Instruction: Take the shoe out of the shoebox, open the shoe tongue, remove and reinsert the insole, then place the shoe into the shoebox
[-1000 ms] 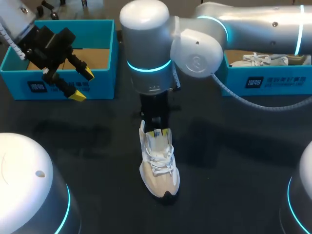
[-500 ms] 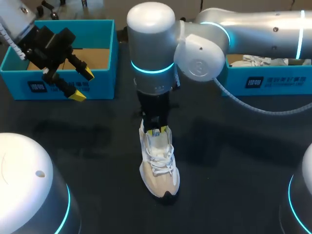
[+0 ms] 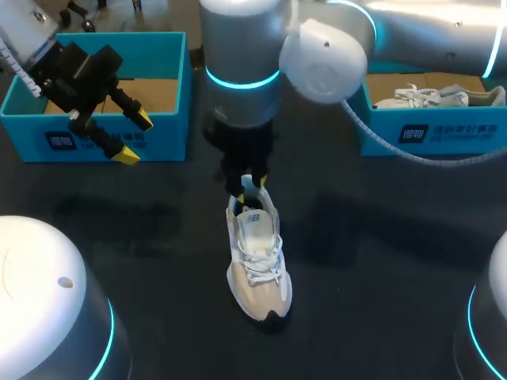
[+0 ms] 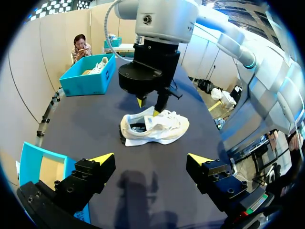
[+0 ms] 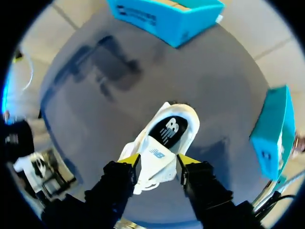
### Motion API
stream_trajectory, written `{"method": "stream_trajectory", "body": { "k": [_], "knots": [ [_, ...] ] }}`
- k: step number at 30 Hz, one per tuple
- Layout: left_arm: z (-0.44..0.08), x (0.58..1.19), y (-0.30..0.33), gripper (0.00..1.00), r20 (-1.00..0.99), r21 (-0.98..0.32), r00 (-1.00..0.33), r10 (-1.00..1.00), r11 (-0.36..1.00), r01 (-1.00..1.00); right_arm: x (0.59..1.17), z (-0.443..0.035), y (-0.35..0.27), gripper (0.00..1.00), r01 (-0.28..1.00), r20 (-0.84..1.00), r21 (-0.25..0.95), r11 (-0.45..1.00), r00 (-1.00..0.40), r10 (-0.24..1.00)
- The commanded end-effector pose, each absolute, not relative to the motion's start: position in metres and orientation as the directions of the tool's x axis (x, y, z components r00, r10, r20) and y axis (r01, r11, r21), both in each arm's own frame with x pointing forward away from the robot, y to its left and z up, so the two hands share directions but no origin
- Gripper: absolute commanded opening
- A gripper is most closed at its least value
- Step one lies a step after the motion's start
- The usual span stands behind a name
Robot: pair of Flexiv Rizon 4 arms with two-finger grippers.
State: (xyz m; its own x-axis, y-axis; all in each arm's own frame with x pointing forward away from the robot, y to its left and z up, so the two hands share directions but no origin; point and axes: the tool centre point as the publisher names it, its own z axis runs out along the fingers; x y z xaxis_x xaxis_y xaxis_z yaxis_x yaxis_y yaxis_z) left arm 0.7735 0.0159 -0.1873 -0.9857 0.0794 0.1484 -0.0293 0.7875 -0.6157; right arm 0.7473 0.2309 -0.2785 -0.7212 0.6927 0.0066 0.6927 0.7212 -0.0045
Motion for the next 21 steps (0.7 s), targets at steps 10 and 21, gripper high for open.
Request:
{"method": "stream_trajectory", "body": {
  "k": [10,21],
  "knots": [
    [-0.187,0.774,0.016,1.0,0.149,-0.614,-0.986,0.08,0.789,-0.028,0.753,-0.276,0.232,1.0,0.582,0.028,-0.025,0.813,-0.812,0.583],
    [-0.187,0.774,0.016,1.0,0.149,-0.614,-0.986,0.08,0.789,-0.028,0.763,-0.271,0.219,1.0,0.261,-0.109,-0.016,0.965,-0.96,0.257]
  ]
}}
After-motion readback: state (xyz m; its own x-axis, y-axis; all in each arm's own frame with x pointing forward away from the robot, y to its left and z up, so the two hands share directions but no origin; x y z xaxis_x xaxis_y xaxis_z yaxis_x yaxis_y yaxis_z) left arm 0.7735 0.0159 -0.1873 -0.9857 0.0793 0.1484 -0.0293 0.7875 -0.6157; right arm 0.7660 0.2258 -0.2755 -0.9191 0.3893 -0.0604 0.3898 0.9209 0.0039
